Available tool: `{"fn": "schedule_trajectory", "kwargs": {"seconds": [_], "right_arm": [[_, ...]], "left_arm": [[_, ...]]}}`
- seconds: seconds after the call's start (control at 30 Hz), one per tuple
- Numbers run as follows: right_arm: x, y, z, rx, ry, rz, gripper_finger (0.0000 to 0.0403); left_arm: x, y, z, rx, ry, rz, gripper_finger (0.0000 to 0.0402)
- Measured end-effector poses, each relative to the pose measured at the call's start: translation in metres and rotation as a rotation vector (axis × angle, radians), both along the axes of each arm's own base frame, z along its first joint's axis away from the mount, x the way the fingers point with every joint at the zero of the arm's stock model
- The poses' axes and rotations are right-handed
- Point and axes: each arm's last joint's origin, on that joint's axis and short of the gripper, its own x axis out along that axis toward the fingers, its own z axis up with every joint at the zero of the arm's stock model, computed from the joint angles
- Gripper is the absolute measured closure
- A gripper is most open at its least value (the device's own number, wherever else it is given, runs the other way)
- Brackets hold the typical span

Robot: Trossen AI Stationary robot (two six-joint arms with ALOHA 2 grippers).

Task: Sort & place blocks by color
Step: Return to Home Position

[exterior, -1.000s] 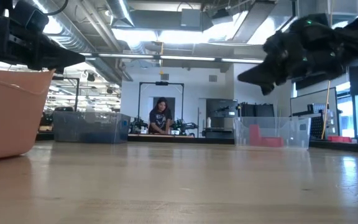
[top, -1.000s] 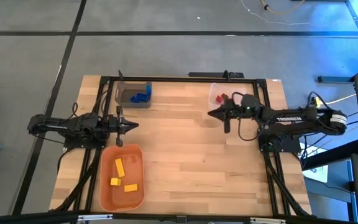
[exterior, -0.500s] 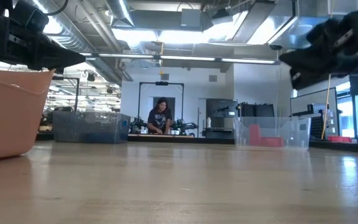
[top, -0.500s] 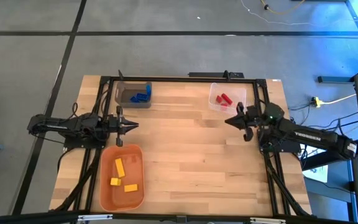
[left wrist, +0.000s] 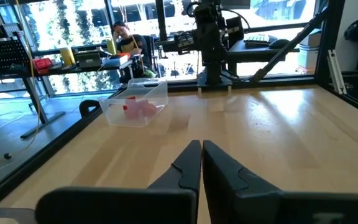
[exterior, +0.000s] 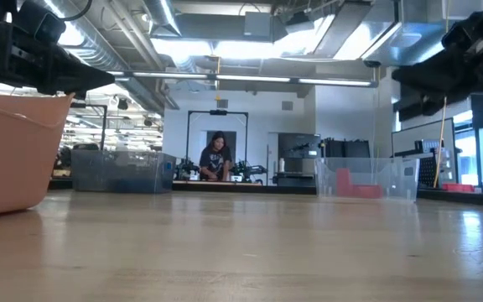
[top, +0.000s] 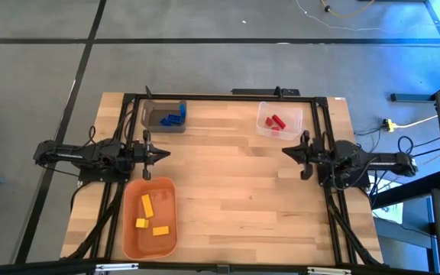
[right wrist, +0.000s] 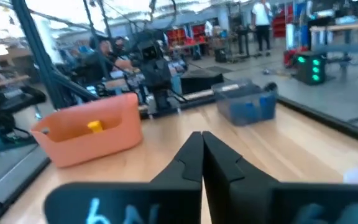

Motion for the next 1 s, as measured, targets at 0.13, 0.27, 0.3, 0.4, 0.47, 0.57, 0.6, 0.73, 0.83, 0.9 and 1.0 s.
{"fn": "schedule_trajectory", "kwargs": {"seconds": [0.13,0.27,0.3,0.4,0.47,0.57,0.6,0.73,0.83,0.9,1.0], "right_arm": [[0.000,0.005,-0.001,-0.058,0.012,0.024,0.0403],[0.000,0.012,-0.003,-0.077,0.034,0.163,0.0401],[0.000,0.013,-0.004,-0.070,0.037,0.206,0.0400],[0.000,0.016,-0.004,0.008,0.036,0.295,0.0393],[0.000,0.016,-0.004,0.063,0.034,0.305,0.0388],[0.000,0.016,-0.004,0.102,0.034,0.305,0.0385],[0.000,0.016,-0.004,0.103,0.034,0.305,0.0385],[0.000,0.016,-0.004,0.102,0.034,0.305,0.0385],[0.000,0.016,-0.004,0.101,0.034,0.305,0.0385],[0.000,0.016,-0.003,0.102,0.034,0.305,0.0385],[0.000,0.016,-0.003,0.102,0.033,0.305,0.0384]], "left_arm": [[0.000,0.000,0.000,0.000,-0.001,0.000,0.0398],[0.000,0.000,0.000,0.000,-0.001,0.000,0.0396],[0.000,0.000,0.000,0.000,-0.001,0.000,0.0394],[0.000,0.000,0.000,0.000,-0.002,0.000,0.0387],[0.000,0.000,0.000,0.000,-0.002,0.000,0.0383],[0.000,0.000,0.000,0.000,-0.002,0.000,0.0379],[0.000,0.000,0.000,0.000,-0.002,0.000,0.0377],[0.000,0.000,0.000,0.000,-0.002,0.000,0.0373],[0.000,0.000,0.000,0.000,-0.002,0.000,0.0371],[0.000,0.000,0.000,0.000,-0.003,0.000,0.0371],[0.000,0.000,0.000,0.000,-0.003,0.000,0.0375]]}}
